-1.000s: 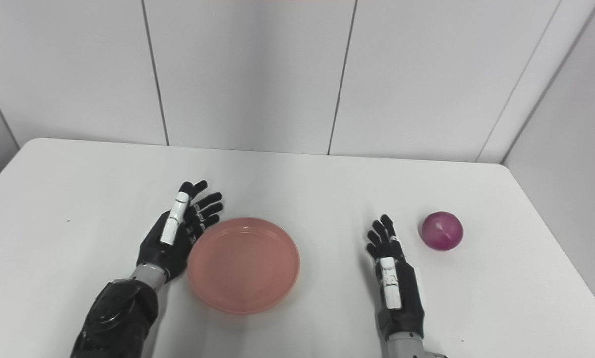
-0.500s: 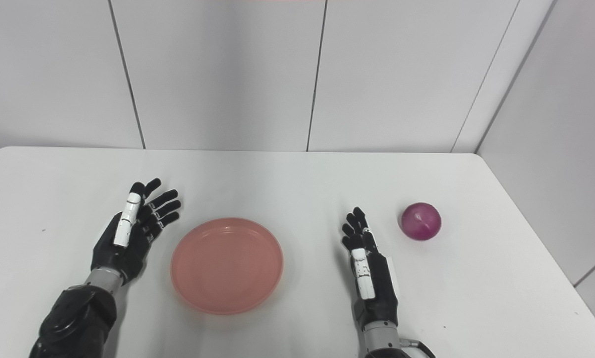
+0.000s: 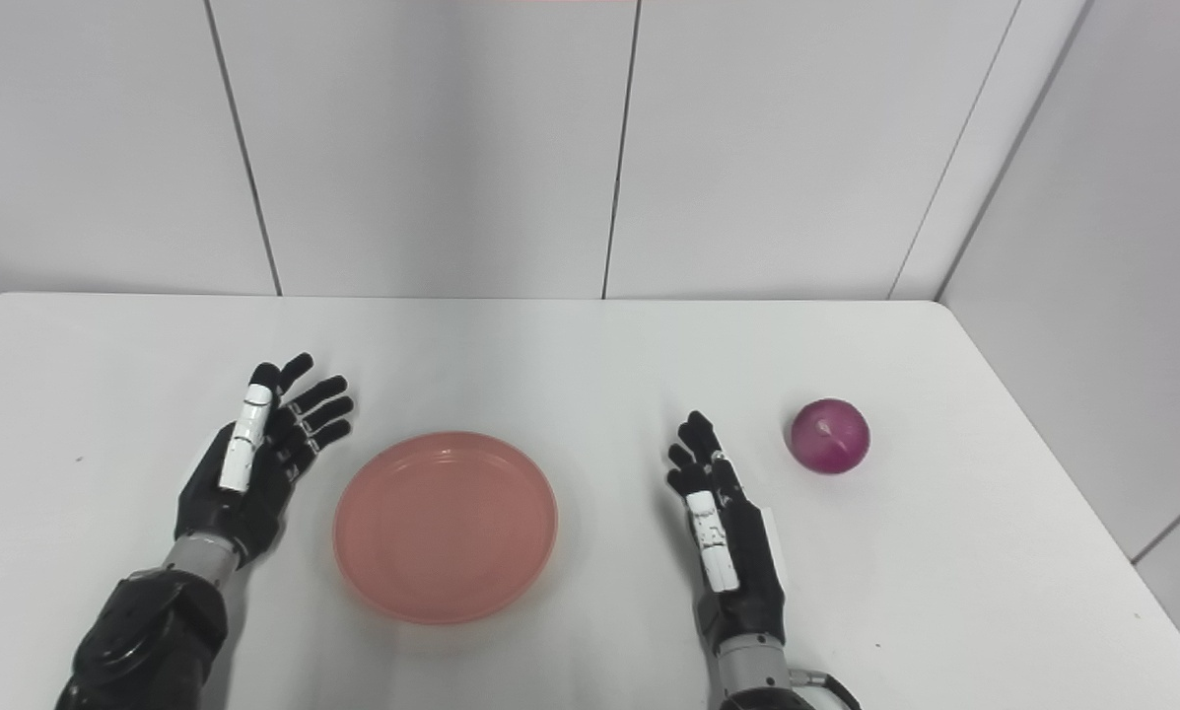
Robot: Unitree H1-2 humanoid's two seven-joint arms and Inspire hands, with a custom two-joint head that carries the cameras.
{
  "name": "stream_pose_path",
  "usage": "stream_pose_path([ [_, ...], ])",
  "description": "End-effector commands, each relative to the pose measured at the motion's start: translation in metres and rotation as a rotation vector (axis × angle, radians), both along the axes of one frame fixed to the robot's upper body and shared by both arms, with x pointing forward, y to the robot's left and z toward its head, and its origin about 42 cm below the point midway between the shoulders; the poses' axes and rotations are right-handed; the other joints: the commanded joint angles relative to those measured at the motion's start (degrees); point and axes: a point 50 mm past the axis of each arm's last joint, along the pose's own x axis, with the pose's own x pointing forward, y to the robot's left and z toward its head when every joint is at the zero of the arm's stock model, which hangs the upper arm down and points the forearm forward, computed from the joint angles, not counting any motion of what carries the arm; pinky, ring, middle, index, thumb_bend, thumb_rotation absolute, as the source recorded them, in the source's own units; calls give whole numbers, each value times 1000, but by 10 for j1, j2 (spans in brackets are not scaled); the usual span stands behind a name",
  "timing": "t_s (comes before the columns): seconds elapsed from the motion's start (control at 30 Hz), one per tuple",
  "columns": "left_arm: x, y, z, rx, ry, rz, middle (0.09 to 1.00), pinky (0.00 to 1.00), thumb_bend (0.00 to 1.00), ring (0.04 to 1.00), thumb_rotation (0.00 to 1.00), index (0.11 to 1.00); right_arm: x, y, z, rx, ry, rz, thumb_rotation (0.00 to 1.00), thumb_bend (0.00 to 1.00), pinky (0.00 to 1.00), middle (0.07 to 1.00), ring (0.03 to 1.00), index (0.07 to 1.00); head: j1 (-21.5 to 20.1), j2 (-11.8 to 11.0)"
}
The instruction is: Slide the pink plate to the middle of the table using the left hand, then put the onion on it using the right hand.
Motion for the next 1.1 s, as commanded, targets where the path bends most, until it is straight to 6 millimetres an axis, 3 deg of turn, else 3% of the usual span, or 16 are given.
stream_pose_path([
  [0.0, 2, 2, -5, 3, 19, -11, 803, 843, 676, 813, 820, 903, 6, -12, 35, -41, -88, -32, 773, 817, 881, 902, 891, 906, -10, -7],
  [0.27, 3, 10, -12, -14, 12, -14, 812, 847, 665, 818, 809, 913, 4, -24, 84, -134, -167, -36, 741, 826, 822, 923, 892, 917, -52, -28],
  [0.4, 4, 13, -15, -17, 14, -13, 801, 830, 680, 808, 794, 905, 6, -32, 92, -202, -192, -35, 726, 828, 802, 933, 899, 925, -63, -32],
  [0.5, 4, 15, -18, -27, 16, 1, 789, 807, 684, 793, 771, 881, 10, -42, 102, -270, -228, -65, 693, 835, 727, 916, 874, 916, -63, -32],
  [0.73, 6, 18, -24, -38, 15, 2, 778, 796, 705, 780, 750, 856, 15, -60, 120, -380, -246, -100, 583, 925, 636, 896, 833, 903, -72, -39],
  [0.8, 6, 18, -24, -38, 14, -6, 779, 796, 707, 781, 753, 856, 17, -66, 126, -446, -244, -113, 582, 940, 632, 894, 833, 902, -72, -41],
  [0.9, 7, 16, -25, -34, 11, -18, 791, 810, 720, 795, 759, 870, 22, -76, 137, -530, -249, -112, 525, 948, 712, 892, 838, 901, -71, -42],
  [1.0, 6, 15, -25, -34, 11, -19, 792, 814, 724, 797, 758, 876, 26, -84, 145, -572, -233, -108, 426, 954, 678, 896, 813, 902, -70, -41],
  [1.07, 6, 15, -25, -32, 11, -18, 792, 812, 722, 795, 760, 877, 30, -91, 152, -666, -199, -100, 426, 961, 694, 900, 825, 905, -68, -41],
])
